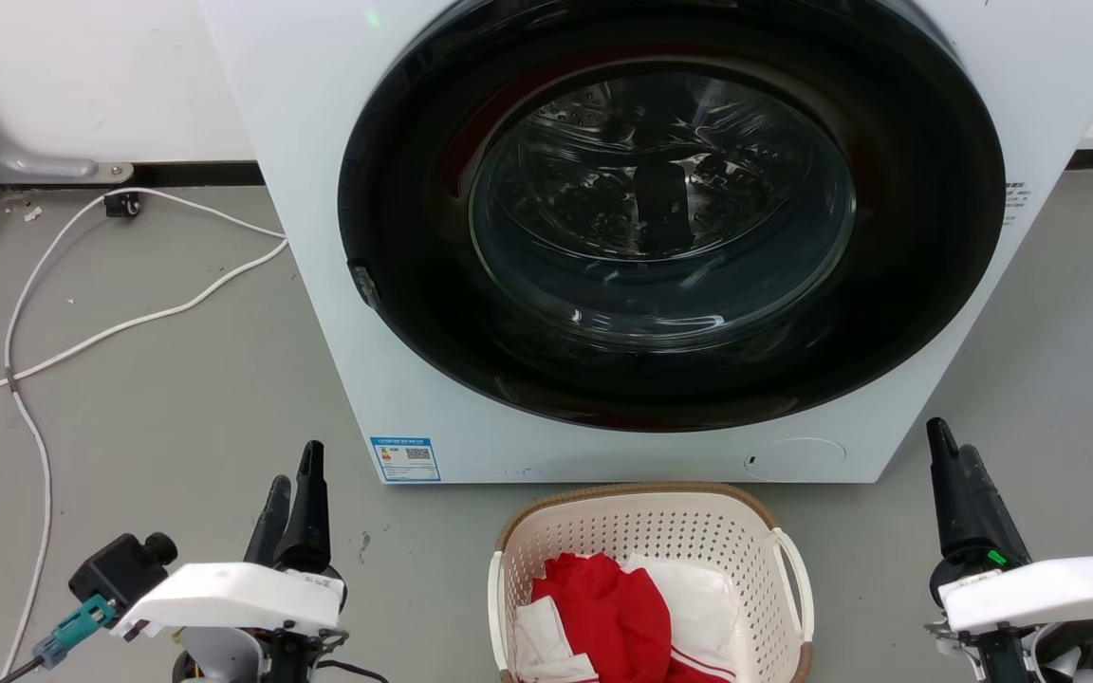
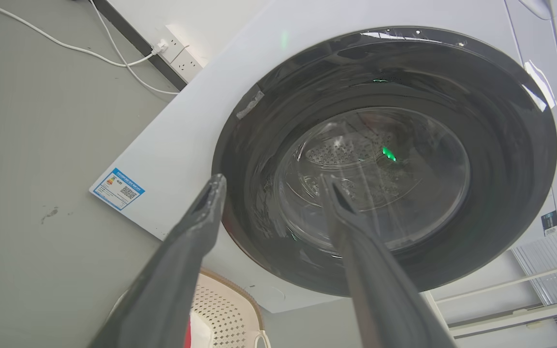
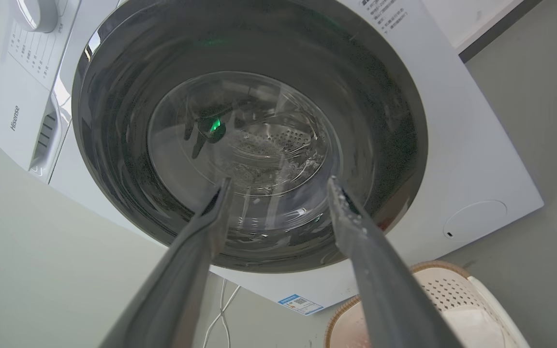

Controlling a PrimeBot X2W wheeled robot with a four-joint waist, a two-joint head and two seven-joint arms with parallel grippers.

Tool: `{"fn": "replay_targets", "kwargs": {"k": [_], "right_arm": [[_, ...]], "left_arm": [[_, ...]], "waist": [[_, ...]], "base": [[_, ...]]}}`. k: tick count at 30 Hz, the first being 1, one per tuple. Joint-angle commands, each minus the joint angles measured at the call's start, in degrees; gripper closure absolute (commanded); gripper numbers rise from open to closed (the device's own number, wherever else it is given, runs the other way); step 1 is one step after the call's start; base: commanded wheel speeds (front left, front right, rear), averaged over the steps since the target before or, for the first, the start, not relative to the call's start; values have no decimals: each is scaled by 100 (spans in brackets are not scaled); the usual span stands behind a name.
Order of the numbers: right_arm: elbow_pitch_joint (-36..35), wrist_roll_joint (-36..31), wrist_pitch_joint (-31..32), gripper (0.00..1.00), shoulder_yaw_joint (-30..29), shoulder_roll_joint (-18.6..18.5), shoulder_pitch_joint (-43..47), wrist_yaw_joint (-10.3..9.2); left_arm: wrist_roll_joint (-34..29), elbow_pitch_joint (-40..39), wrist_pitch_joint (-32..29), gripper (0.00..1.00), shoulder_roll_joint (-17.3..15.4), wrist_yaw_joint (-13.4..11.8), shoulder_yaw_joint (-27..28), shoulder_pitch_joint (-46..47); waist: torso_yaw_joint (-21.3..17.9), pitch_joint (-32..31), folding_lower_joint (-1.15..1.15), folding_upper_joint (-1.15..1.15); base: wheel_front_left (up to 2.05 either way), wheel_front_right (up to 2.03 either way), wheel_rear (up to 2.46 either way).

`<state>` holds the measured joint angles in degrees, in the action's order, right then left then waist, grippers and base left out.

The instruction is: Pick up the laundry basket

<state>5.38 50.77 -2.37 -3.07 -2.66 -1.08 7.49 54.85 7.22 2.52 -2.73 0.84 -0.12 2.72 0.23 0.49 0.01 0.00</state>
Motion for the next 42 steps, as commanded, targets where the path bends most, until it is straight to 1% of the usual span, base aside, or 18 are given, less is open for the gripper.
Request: {"fn": "replay_targets", "kwargs": {"k": [1, 27, 42], "right_arm": [[-140, -203, -58, 0, 18, -24, -10, 1], [-435, -2220, -532, 0, 89, -28, 218, 1], [-515, -3153, -750, 0, 89, -29, 343, 1]], "left_arm": [[-207, -129, 55, 0, -20, -31, -33, 39], [-2252, -444, 522, 0, -21, -227, -382, -109], [-3163, -392, 742, 0, -23, -318, -560, -203]], "waist": [[0, -1, 0, 0], [10, -3, 0, 0], [11, -30, 0, 0]], "base": [[0, 0, 0], [0, 0, 0], [0, 0, 0]]}}
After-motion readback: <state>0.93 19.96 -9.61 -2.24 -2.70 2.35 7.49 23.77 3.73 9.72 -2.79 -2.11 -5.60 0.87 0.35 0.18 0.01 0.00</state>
